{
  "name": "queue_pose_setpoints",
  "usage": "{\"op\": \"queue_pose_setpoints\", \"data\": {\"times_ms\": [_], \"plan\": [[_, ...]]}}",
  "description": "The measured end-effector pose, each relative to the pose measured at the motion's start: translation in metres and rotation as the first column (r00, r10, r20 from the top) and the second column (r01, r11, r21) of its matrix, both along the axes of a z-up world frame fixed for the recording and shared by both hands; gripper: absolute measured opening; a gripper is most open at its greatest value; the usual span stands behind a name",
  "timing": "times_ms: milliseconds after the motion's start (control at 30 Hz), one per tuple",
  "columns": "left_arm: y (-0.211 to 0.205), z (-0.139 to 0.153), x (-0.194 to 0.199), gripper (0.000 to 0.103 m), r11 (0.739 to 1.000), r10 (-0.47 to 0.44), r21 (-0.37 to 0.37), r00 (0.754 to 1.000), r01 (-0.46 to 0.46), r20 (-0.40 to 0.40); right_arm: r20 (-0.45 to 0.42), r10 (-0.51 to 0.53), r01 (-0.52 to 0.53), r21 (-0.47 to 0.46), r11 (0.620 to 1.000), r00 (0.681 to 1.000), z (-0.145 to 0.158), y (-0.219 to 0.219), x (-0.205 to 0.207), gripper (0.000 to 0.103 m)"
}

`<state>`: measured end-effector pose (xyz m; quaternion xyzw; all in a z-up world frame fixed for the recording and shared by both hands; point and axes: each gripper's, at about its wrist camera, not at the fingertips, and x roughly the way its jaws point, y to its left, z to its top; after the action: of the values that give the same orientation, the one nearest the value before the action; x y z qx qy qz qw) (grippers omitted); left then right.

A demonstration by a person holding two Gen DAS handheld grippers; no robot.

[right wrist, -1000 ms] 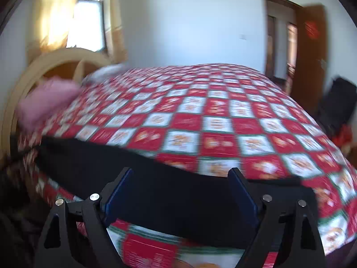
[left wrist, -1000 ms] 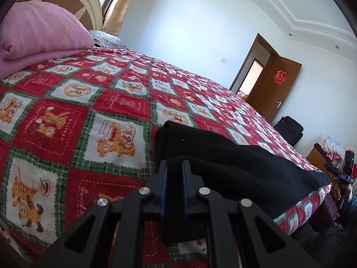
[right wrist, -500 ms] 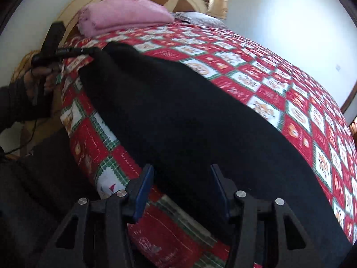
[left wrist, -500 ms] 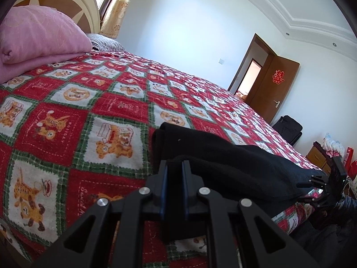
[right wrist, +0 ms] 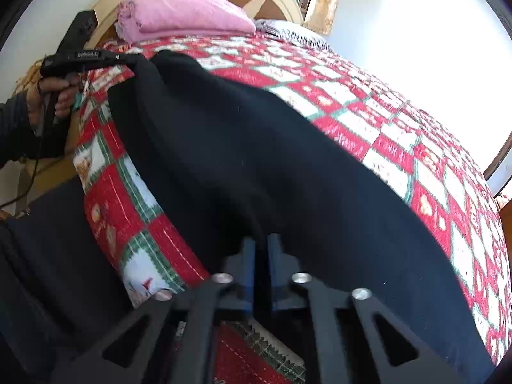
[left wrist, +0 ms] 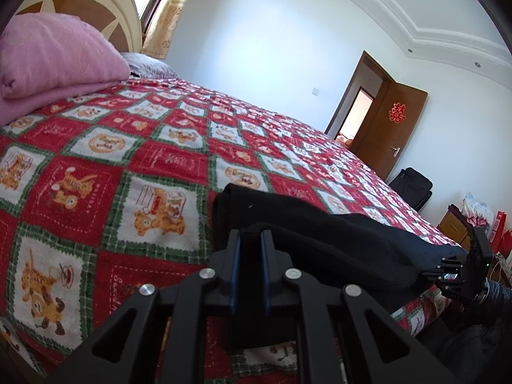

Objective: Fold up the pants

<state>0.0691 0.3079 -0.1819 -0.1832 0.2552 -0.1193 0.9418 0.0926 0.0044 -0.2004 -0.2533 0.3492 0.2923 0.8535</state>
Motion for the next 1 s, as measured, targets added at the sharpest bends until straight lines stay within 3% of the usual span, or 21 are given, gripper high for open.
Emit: {"op": "queue_pose_setpoints", "data": {"times_ms": [233,433,567,733,833,933,1000], "plan": [[-0.001,0.002,-0.015,0.012,0.999,-0.048,0.020,0.999,0.048,0.004,0.034,0.002,-0.003,0.028,1.000,0.999,0.031,-0.016,-0.014,0.003],[0.001,-0.023,-0.020,0.012,0.999,-0.049,0.004,0.997,0.050,-0.056,-0.024,0.012,-0.013,-0.046,0.999,1.000,-0.005,-0.013,-0.016,0.003],[0.006,-0.024,-0.030,0.019,0.998,-0.054,0.010,0.996,0.055,-0.077,-0.036,0.009,-0.010,-0.043,0.999,0.999,-0.006,-0.013,-0.013,0.003],[0.036,-0.031,-0.048,0.022,0.998,0.062,0.038,0.989,-0.057,-0.132,-0.039,0.013,-0.015,-0.064,0.998,0.999,-0.009,-0.011,-0.012,0.004],[0.054,-0.023,-0.058,0.022,0.989,0.148,0.037,0.982,-0.145,-0.116,-0.033,0.001,-0.003,-0.065,0.998,0.999,-0.011,-0.011,-0.014,0.007],[0.043,-0.005,-0.056,0.024,0.988,0.148,0.060,0.986,-0.144,-0.071,-0.035,-0.008,0.005,-0.069,0.998,0.999,-0.009,-0.012,-0.017,0.023],[0.026,0.007,-0.048,0.041,0.993,0.102,0.062,0.994,-0.100,-0.032,-0.055,-0.009,0.006,-0.048,0.999,0.998,-0.007,-0.014,-0.018,0.052]]}}
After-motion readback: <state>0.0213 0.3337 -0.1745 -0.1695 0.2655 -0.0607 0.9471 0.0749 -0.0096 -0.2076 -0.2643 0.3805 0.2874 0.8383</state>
